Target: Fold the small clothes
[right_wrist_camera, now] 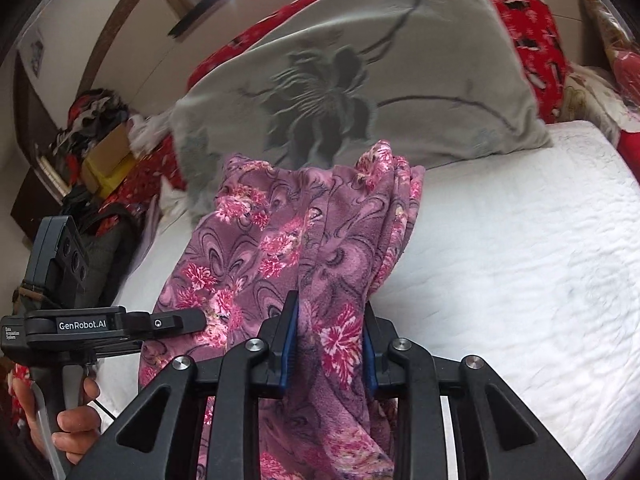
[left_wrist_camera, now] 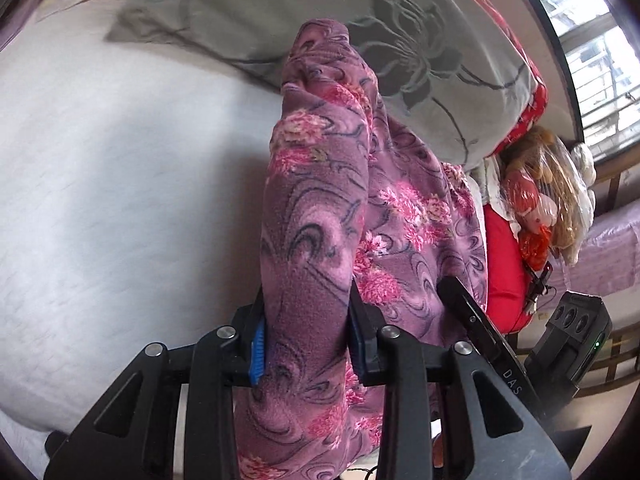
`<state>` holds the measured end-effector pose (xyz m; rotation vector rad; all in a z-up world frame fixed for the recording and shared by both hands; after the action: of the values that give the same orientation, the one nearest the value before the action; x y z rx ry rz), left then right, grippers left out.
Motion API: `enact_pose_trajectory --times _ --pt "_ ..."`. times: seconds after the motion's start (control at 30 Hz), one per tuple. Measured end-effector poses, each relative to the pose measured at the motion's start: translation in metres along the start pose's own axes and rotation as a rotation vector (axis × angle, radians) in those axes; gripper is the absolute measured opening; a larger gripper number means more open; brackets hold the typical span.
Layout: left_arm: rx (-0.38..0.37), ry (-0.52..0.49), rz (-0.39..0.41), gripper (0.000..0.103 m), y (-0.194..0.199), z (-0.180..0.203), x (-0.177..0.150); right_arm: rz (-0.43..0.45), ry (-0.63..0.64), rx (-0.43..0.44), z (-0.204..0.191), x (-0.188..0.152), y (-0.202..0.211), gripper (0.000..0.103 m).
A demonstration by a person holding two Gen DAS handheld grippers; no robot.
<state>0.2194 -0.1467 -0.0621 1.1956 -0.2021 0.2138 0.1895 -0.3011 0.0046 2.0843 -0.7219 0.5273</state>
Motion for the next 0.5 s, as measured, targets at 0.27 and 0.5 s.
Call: enact_pose_trajectory --times 0.27,0.5 --pt "0.023 0.076 -0.021 0.03 0.008 -0.06 -0.021 -0.082 0.03 0.036 -0.044 -0.037 -0.029 0.026" --pt "0.043 0.088 -0.054 0.035 -0.012 -0.081 -0.034 -0.126 0.029 0.004 -0.039 -0.061 -0.041 0.027"
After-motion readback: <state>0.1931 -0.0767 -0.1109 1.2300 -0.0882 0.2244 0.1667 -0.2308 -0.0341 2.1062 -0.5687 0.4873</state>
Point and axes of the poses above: each gripper's, at about its wrist camera, not at the fingertips, and y roughly against the way its jaws point, z to its right, x to its top, the point moved 10 cm from there along -y, roughly the way its jaws point, and after that the axes turned 8 degrees about x, right-handed, at the moved point
